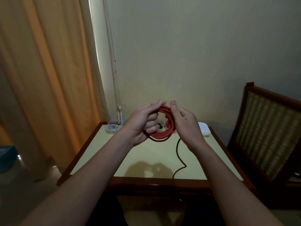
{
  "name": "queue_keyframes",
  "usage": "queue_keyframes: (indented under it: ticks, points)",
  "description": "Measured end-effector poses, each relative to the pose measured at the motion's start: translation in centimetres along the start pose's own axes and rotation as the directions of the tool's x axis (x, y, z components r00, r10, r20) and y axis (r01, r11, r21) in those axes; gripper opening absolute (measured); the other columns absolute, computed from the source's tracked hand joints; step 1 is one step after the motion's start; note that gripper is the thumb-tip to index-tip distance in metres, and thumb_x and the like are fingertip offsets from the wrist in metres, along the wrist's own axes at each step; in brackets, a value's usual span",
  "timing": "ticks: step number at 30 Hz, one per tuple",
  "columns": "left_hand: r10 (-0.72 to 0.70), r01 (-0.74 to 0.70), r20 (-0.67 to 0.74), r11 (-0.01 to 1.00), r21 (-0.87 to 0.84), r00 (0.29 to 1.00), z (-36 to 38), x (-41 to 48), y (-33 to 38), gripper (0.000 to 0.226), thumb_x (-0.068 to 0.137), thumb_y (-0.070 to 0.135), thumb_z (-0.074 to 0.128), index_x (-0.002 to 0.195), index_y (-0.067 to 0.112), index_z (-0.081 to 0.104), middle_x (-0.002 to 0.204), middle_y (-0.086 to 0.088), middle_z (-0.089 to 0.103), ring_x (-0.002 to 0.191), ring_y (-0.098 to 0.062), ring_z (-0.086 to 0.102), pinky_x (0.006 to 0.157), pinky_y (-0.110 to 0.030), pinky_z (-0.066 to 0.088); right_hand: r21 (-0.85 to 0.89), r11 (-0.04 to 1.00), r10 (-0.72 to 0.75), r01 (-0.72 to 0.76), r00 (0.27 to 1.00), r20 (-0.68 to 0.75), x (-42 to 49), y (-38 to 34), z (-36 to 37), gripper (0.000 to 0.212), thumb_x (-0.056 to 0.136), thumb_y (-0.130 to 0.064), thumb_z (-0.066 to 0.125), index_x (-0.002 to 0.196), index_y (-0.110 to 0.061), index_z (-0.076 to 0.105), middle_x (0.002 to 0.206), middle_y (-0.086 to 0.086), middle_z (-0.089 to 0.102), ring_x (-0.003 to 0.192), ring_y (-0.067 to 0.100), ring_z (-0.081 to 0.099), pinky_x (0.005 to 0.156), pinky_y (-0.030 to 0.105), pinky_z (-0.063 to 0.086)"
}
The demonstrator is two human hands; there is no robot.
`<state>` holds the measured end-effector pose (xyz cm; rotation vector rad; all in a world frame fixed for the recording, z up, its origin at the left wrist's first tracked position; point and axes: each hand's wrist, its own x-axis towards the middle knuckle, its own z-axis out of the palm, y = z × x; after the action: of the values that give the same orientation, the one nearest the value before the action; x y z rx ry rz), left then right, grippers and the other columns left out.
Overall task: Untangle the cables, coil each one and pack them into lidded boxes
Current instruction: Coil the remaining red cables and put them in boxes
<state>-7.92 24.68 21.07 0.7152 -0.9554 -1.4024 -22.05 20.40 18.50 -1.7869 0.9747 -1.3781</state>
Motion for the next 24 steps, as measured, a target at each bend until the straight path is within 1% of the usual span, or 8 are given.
queue_keyframes:
  ticks: [3,6,10,15,18,20,22,24]
  points:
    - [0.004,-0.009,-0.038,0.99,-0.14,0.999,-0.9,0.4,0.9,0.011,0.097,0.025,0.055,0.094,0.017,0.061,0.04,0.01,0.018,0.024,-0.004,0.018,0.028,-0.016,0.013,0.012,0.999,0.044,-0.044,0.999,-0.012,0.0,0.4,-1.2,0.055,0.101,-0.056,0.048,0.067,-0.013,0.056,0.056,-0.006,0.045,0.052,0.007,0.037,0.053,0.028,0.03]
    - [-0.006,-0.019,-0.092,0.961,-0.276,0.996,-2.2,0.7,1.9,0.014,0.096,0.026,0.055,0.088,0.017,0.06,0.037,0.008,0.022,0.023,-0.007,0.021,0.026,-0.016,0.015,-0.01,0.995,0.102,-0.102,0.995,-0.003,0.0,1.1,-2.3,0.054,0.1,-0.053,0.052,0.084,-0.004,0.066,0.061,-0.005,0.055,0.053,0.006,0.042,0.056,0.026,0.034]
    - [-0.015,-0.061,-0.193,0.92,-0.386,0.981,-4.0,1.1,3.2,0.025,0.095,0.019,0.055,0.072,0.017,0.046,0.037,0.008,0.025,0.023,-0.008,0.021,0.027,-0.017,0.018,-0.008,0.992,0.123,-0.123,0.992,-0.027,-0.2,2.1,-3.8,0.041,0.1,-0.044,0.058,0.087,-0.006,0.065,0.063,-0.009,0.058,0.052,-0.003,0.046,0.052,0.012,0.036]
    - [0.001,-0.145,-0.306,0.884,-0.445,0.952,-5.2,1.4,3.9,0.022,0.094,0.013,0.045,0.073,0.018,0.044,0.045,0.009,0.03,0.03,-0.006,0.023,0.033,-0.017,0.021,-0.201,0.976,0.084,-0.089,0.996,-0.035,0.1,4.3,-4.9,0.018,0.1,-0.03,0.062,0.088,-0.018,0.068,0.078,0.002,0.07,0.071,0.01,0.059,0.065,0.027,0.043]
    - [0.058,-0.194,-0.393,0.928,-0.318,0.918,-4.7,1.9,3.3,0.02,0.099,0.01,0.044,0.08,0.015,0.048,0.05,0.007,0.038,0.034,-0.005,0.029,0.035,-0.018,0.028,-0.569,0.818,-0.073,0.084,0.996,0.042,-0.1,4.6,-4.5,0.024,0.099,-0.036,0.062,0.085,-0.022,0.075,0.062,-0.012,0.063,0.06,0.003,0.056,0.057,0.026,0.037]
    - [0.185,-0.232,-0.435,0.971,-0.056,0.881,-4.0,2.1,2.6,0.01,0.101,0.008,0.046,0.1,0.012,0.056,0.052,0.005,0.047,0.041,-0.009,0.042,0.039,-0.021,0.037,-0.737,0.638,-0.154,0.222,0.975,0.16,-0.4,4.1,-3.6,0.033,0.1,-0.043,0.057,0.084,-0.022,0.075,0.068,-0.007,0.067,0.066,0.013,0.061,0.059,0.03,0.038]
    - [0.341,-0.242,-0.393,0.929,0.282,0.854,-3.0,1.7,1.7,0.019,0.103,0.008,0.046,0.121,0.012,0.052,0.053,0.003,0.058,0.055,-0.019,0.056,0.049,-0.026,0.048,-0.749,0.572,-0.185,0.335,0.942,0.28,-0.8,3.2,-2.7,0.037,0.101,-0.047,0.052,0.08,-0.022,0.07,0.08,-0.003,0.071,0.079,0.022,0.064,0.064,0.036,0.044]
    - [0.412,-0.254,-0.275,0.847,0.467,0.869,-2.0,1.1,0.8,0.023,0.104,0.009,0.045,0.127,0.011,0.048,0.059,0.002,0.064,0.065,-0.025,0.064,0.062,-0.035,0.056,-0.687,0.591,-0.221,0.423,0.904,0.367,-0.9,2.1,-1.8,0.037,0.101,-0.047,0.051,0.077,-0.023,0.067,0.082,-0.003,0.07,0.081,0.024,0.063,0.061,0.036,0.042]
